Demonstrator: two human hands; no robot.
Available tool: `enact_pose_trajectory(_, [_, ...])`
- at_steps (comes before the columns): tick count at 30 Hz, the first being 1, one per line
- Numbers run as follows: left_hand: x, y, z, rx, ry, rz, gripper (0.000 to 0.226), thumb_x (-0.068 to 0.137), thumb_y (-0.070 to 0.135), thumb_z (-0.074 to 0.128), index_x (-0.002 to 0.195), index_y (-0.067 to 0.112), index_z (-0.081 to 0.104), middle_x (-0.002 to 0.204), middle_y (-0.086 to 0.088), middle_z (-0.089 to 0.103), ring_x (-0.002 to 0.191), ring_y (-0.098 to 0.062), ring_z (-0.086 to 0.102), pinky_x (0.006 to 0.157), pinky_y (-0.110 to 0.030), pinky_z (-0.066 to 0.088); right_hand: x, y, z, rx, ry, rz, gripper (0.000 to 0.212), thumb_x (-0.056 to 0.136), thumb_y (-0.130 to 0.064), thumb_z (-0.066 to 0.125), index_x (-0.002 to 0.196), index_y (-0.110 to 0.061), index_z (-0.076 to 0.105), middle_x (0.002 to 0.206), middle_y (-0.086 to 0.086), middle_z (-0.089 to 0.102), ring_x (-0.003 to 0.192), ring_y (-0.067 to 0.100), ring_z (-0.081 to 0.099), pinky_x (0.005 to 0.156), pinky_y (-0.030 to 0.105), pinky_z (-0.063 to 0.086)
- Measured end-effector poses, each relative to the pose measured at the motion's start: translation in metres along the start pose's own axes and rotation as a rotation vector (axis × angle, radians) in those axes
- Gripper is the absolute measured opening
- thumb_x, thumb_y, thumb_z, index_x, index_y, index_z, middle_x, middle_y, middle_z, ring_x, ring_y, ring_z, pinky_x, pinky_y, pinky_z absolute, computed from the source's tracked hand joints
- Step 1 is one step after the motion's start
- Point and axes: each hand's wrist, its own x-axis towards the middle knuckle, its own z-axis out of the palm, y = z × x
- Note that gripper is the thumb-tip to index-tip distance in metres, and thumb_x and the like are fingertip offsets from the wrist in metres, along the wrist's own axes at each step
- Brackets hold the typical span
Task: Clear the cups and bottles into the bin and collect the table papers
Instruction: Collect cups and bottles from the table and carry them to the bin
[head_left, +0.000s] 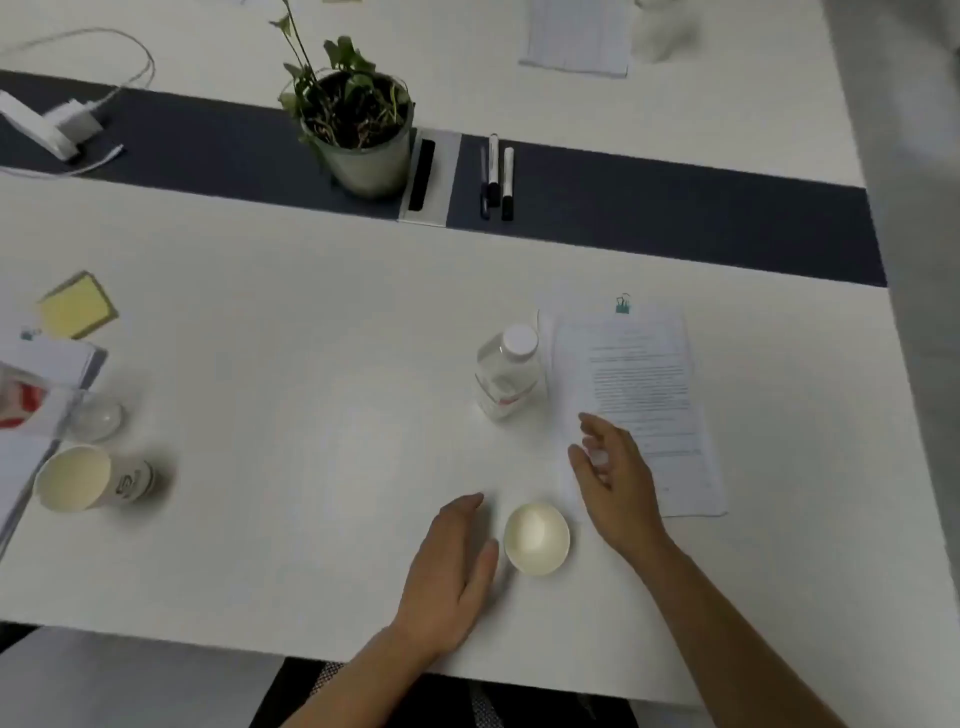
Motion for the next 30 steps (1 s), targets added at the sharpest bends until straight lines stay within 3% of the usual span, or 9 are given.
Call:
enact_pose_trajectory(5, [0.023,0.010,0.022,0.054,-0.123,0.085,0.115,0.064,0.080,0.069,0.154,0.024,0.024,0.157,0.015,0.030,0.142,-0.001,0.030,0.113,-0.020,0.027,0.060,-0.015,0.015,-0.028,-0.222,-0.042,0.103,0.076,-0.038,0.084,0.155,-0.028,0.019,0.156,-0.005,0.034,0.138,0.012,0.040,0.110,0.032,0.039])
enact_pose_trajectory(8, [0.024,0.012,0.028,0.041,-0.054,0.046,0.088,0.070,0.068,0.075,0.144,0.035,0.041,0.137,0.034,0.046,0.128,0.003,0.048,0.100,-0.004,0.030,0.074,-0.016,0.030,-0.030,-0.340,-0.114,0.131,0.065,-0.049,0.088,0.158,-0.033,-0.003,0.165,-0.008,0.018,0.148,0.015,0.028,0.118,0.039,0.029])
enact_pose_trajectory(10, [0.025,0.013,0.026,-0.024,0.065,-0.009,0.067,0.074,0.058,0.078,0.131,0.044,0.047,0.124,0.040,0.052,0.118,0.004,0.054,0.095,-0.005,0.037,0.082,-0.019,0.042,0.013,-0.362,-0.114,0.126,0.066,-0.046,0.089,0.158,-0.031,0.004,0.160,-0.011,0.028,0.144,0.011,0.034,0.116,0.032,0.032])
enact_pose_trajectory(15, [0.020,0.002,0.006,-0.114,0.280,-0.188,0.068,0.071,0.052,0.081,0.125,0.057,0.039,0.131,0.027,0.055,0.120,-0.001,0.057,0.097,-0.037,0.051,0.079,-0.025,0.059,0.008,-0.293,-0.038,0.067,0.075,-0.042,0.084,0.130,-0.026,0.050,0.106,-0.030,0.053,0.105,0.002,0.055,0.095,0.023,0.048])
enact_pose_trajectory(18, [0.014,-0.007,-0.011,-0.146,0.329,-0.251,0.074,0.070,0.049,0.080,0.130,0.055,0.037,0.133,0.023,0.054,0.116,0.003,0.056,0.094,-0.036,0.052,0.067,-0.020,0.063,0.058,-0.272,-0.009,0.067,0.074,-0.047,0.083,0.129,-0.027,0.051,0.113,-0.023,0.057,0.109,0.003,0.058,0.099,0.030,0.051])
enact_pose_trajectory(21, [0.004,-0.007,-0.031,-0.171,0.378,-0.299,0.092,0.069,0.047,0.076,0.148,0.028,0.034,0.145,0.014,0.042,0.112,0.015,0.046,0.088,-0.020,0.048,0.039,-0.020,0.054,0.031,-0.259,0.032,0.077,0.075,-0.047,0.082,0.137,-0.024,0.043,0.120,-0.018,0.053,0.110,0.007,0.056,0.097,0.032,0.051])
enact_pose_trajectory(23, [-0.002,0.002,-0.046,-0.189,0.411,-0.320,0.097,0.070,0.043,0.076,0.152,0.025,0.027,0.141,0.018,0.039,0.110,0.007,0.050,0.081,-0.012,0.042,0.011,-0.024,0.043,0.028,-0.219,0.064,0.083,0.077,-0.045,0.081,0.140,-0.021,0.032,0.122,-0.016,0.046,0.109,0.012,0.053,0.093,0.031,0.049])
enact_pose_trajectory(26, [-0.012,0.028,-0.072,-0.242,0.485,-0.289,0.090,0.070,0.042,0.078,0.145,0.031,0.028,0.126,0.024,0.046,0.099,-0.006,0.060,0.076,-0.023,0.047,-0.034,-0.034,0.020,0.060,-0.132,0.071,0.078,0.079,-0.045,0.079,0.135,-0.025,0.028,0.121,-0.015,0.047,0.109,0.012,0.054,0.093,0.032,0.050])
enact_pose_trajectory(30, [-0.030,0.069,-0.103,-0.345,0.506,-0.144,0.069,0.068,0.044,0.078,0.125,0.034,0.041,0.118,0.030,0.050,0.100,-0.011,0.061,0.078,-0.029,0.052,-0.092,-0.054,-0.017,0.207,0.027,0.088,0.067,0.081,-0.037,0.079,0.133,-0.041,0.036,0.121,-0.031,0.055,0.108,-0.008,0.058,0.083,0.011,0.046])
